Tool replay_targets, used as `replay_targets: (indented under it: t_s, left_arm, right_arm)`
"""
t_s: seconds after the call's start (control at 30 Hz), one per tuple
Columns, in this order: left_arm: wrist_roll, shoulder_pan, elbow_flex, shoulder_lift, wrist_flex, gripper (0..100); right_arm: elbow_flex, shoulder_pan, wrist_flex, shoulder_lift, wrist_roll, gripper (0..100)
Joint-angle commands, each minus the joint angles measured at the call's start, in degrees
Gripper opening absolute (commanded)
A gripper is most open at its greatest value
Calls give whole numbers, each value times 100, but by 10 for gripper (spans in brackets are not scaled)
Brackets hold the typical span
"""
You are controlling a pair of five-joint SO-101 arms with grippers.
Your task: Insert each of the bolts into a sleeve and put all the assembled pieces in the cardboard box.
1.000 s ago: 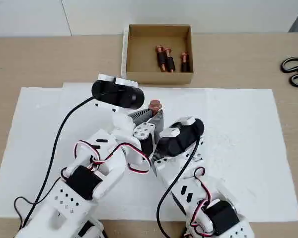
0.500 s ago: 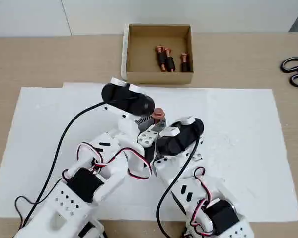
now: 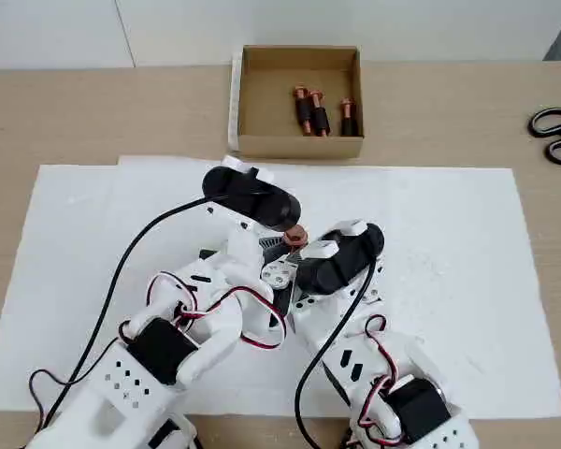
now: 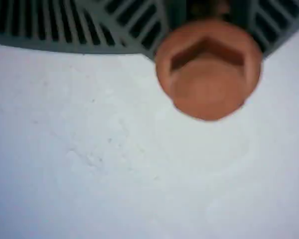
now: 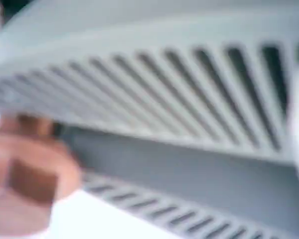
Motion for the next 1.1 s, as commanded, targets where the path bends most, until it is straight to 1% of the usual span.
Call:
replay_targets:
  t_s: [0.0,0.27,0.3,0.43,0.5,0.67,0.8,0.93,1.07]
  left_arm:
    - [-44,0,-31,-105,88,6]
    - [-35,0,-57,-105,149,8]
    - [-35,0,-57,-105,149,16]
    - [-26,0,-66,-105,255,98]
    - [53,0,-66,-105,290,113]
    - [88,-44,-259,-114,325,115]
    - [88,-53,-576,-114,580,115]
    - [88,-281,-954,-114,712,116]
    - [88,-360,-1200,-114,809,116]
  right_arm:
    - [-35,22,-163,-66,-62,4]
    - [-35,22,-163,-84,-62,4]
    - [-35,22,-163,-84,-62,4]
    - [-35,22,-180,-92,-62,4]
    - [-26,22,-242,-92,-62,4]
    - [-18,22,-242,-92,-62,4]
    - [-18,22,-242,-92,-62,4]
    - [-18,22,-242,-84,-62,4]
    - [-18,22,-242,-84,-62,4]
